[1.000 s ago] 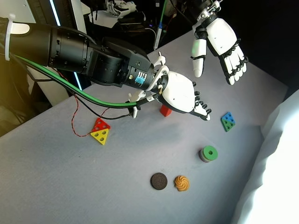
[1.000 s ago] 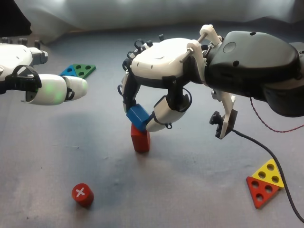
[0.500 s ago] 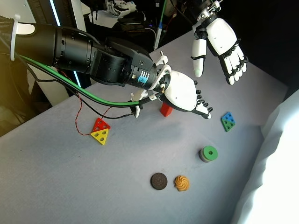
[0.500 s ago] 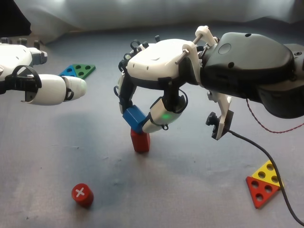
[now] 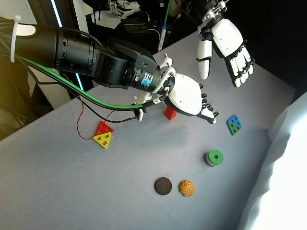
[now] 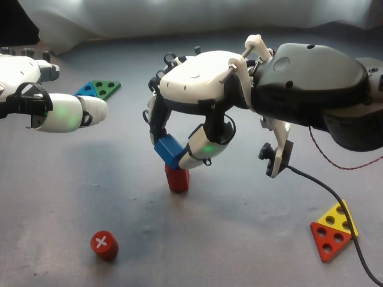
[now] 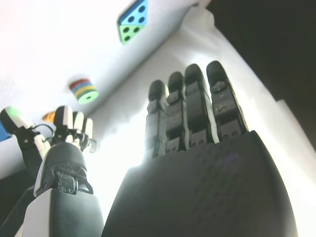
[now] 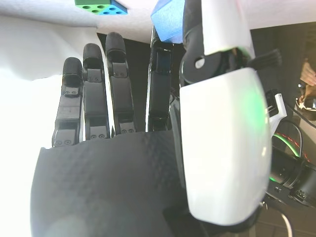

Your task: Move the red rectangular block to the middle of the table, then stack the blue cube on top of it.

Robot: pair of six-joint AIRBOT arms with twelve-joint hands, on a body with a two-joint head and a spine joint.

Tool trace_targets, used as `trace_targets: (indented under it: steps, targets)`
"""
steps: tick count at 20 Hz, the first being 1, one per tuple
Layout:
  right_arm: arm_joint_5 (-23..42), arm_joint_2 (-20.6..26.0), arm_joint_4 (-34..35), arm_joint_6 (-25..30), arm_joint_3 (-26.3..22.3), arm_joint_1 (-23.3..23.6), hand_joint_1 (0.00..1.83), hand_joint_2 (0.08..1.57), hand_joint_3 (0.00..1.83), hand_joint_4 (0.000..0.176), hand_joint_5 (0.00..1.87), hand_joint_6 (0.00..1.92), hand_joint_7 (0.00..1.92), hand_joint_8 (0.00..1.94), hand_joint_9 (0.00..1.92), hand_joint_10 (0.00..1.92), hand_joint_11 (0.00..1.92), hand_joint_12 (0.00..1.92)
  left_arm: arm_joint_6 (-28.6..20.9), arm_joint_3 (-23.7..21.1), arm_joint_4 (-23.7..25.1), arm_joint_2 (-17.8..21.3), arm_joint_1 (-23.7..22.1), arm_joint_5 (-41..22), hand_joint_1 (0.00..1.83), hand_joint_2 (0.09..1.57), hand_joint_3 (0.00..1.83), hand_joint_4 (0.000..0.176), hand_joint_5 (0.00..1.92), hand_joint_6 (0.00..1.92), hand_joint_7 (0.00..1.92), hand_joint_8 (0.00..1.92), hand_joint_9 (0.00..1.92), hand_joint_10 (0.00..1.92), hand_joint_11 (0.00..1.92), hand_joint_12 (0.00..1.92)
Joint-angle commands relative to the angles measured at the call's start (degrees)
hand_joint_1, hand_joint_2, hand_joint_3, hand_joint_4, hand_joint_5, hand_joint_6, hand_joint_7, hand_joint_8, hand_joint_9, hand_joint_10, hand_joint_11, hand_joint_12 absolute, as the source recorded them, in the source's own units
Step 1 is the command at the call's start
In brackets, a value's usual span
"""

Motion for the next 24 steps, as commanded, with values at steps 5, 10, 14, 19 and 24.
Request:
trace_targets:
  steps: [5,10,14,19,24]
  targets:
    - [1.9,0.5,-1.1,0.0,0.0,-0.4,1.09,1.03,0.0,0.136,1.14,0.71,0.5,0.0,0.34,0.0,0.0,0.44,0.1,0.2,4.0,0.8,-0.6,-2.1,0.0,1.13,0.0,0.0,0.21,0.0,0.19,0.0,0.13,0.0,0.0,0.2]
    - [2.2,0.5,-1.1,0.0,0.0,-0.5,1.08,1.04,0.0,0.137,1.13,0.74,0.49,0.0,0.35,0.01,0.0,0.51,0.1,0.1,4.0,0.7,-0.6,-2.1,0.0,1.14,0.0,0.0,0.23,0.0,0.21,0.0,0.15,0.0,0.0,0.23]
    - [2.2,0.5,-1.1,-0.3,0.0,-0.5,1.06,0.92,0.0,0.04,0.97,0.17,0.43,0.01,0.29,0.01,0.0,0.18,0.1,0.1,4.0,0.7,-0.6,-2.1,0.0,1.15,0.0,0.0,0.22,0.0,0.21,0.0,0.15,0.0,0.0,0.19]
    - [2.2,0.5,-1.1,-1.1,0.0,-0.5,1.0,0.9,0.0,0.102,1.0,0.0,0.31,0.0,0.18,0.0,0.0,0.02,0.3,-0.1,4.0,0.6,-0.6,-2.1,0.0,1.15,0.0,0.0,0.23,0.0,0.22,0.0,0.16,0.0,0.0,0.2]
    - [2.2,0.6,-1.1,-1.6,0.0,-0.4,0.82,0.89,0.0,0.134,0.64,0.0,0.07,0.0,0.02,0.0,0.0,0.0,0.3,-0.1,4.0,0.6,-0.6,-2.1,0.0,1.15,0.0,0.0,0.22,0.0,0.22,0.0,0.16,0.0,0.0,0.2]
